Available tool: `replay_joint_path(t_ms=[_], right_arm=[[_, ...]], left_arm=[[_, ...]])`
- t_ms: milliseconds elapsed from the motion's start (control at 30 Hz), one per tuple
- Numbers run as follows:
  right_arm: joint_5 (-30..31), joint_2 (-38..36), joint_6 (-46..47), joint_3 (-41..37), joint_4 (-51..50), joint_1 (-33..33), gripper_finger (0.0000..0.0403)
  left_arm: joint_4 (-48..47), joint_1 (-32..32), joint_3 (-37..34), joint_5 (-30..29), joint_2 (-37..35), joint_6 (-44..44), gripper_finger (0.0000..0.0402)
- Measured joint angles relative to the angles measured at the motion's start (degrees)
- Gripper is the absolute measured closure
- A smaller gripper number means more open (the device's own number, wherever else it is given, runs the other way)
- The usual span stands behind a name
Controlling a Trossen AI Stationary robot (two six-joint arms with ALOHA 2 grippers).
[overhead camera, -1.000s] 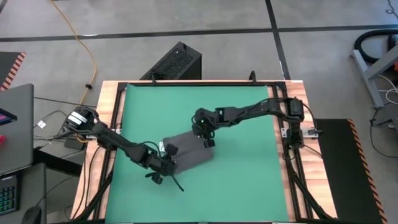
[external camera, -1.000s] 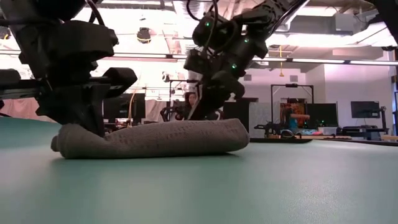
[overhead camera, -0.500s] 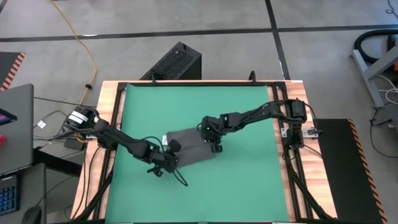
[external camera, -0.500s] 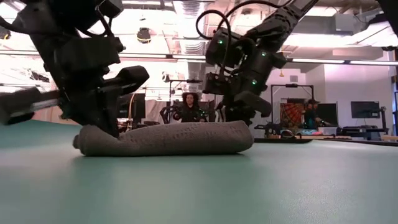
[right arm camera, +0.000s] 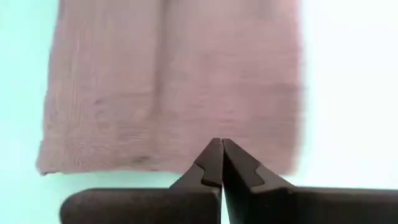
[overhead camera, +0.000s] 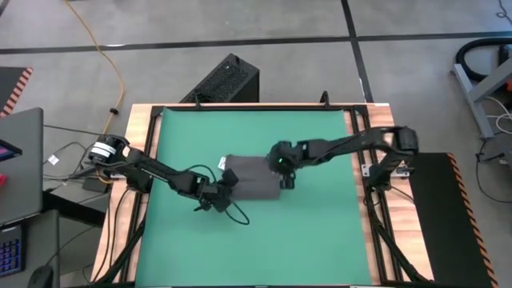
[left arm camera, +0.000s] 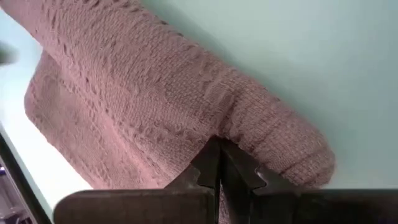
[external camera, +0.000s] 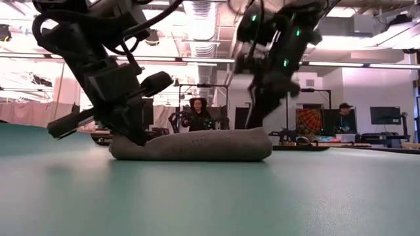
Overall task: Roll towel
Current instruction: Roll the gray towel
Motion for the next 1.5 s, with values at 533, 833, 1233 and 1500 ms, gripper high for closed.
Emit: replay_joint_path(t_ms=[533,833,1233,1500], right_arm=[[-15.2,-15.4,-8.3,0.1,-1.6,4.3,0.0270],[-4.4,-4.2,-17.8,0.1,4.9,11.1,0.0128],[-1.4,4.6,-18.0,0.1,4.0,8.9,0.0118],[1.3,4.1,-18.3,0.2,0.1,6.5,0.0118]], left_arm=[[4.8,0.5,0.6,4.9,0.1,-9.7,0.0401],[5.1,0.5,0.7,5.0,0.0,-7.1,0.0401],[4.9,0.5,0.7,5.2,0.0,-3.6,0.0401],[4.8,0.5,0.7,7.0,0.0,-2.4,0.0401]])
